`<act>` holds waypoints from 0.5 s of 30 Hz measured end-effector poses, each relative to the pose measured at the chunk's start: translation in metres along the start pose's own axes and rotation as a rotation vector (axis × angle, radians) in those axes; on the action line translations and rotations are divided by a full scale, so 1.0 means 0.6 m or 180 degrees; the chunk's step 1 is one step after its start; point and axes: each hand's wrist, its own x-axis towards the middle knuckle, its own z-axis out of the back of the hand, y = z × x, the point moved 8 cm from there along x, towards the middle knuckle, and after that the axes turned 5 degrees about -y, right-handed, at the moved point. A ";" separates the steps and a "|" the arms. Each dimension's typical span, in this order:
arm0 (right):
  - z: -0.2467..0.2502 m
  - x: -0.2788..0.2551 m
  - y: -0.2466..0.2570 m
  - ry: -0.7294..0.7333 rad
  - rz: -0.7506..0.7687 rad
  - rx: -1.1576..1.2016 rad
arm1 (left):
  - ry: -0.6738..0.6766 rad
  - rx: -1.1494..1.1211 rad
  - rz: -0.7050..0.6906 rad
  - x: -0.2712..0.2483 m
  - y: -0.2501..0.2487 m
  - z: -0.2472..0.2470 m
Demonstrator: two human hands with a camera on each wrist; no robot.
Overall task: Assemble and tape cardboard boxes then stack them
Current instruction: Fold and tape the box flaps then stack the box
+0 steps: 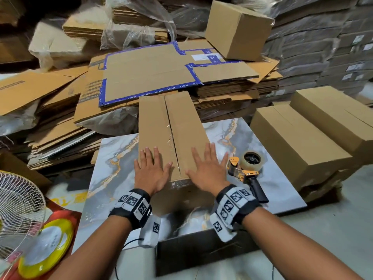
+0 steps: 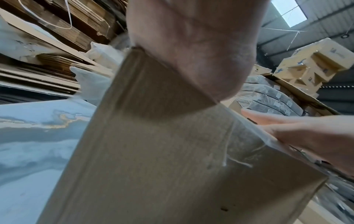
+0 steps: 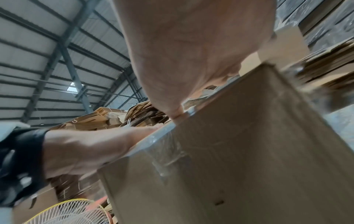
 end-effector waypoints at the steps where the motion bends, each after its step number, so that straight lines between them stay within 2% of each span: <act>1: -0.001 0.003 0.008 -0.0004 0.0067 -0.0021 | -0.0035 -0.0018 0.0001 -0.001 0.000 0.000; 5: -0.003 0.009 -0.037 0.0095 0.0016 -0.0040 | -0.0264 -0.0109 -0.0196 -0.008 0.000 0.006; 7: 0.000 0.013 -0.050 0.0016 0.0085 -0.0055 | -0.0425 -0.0399 -0.0370 -0.013 0.000 0.013; 9: 0.009 0.018 -0.028 -0.0191 0.0596 0.0007 | -0.0520 -0.0788 -0.0490 -0.018 0.007 0.020; 11: 0.017 0.014 0.006 -0.0226 0.1243 0.0408 | -0.0521 -0.0923 -0.0631 -0.024 0.016 0.024; 13: 0.012 0.006 0.024 -0.0095 0.1663 0.0546 | -0.0446 -0.0703 -0.0892 -0.031 0.015 0.023; 15: -0.001 0.001 0.026 -0.0086 0.1932 0.0215 | -0.0358 -0.0289 -0.1124 -0.032 0.008 0.014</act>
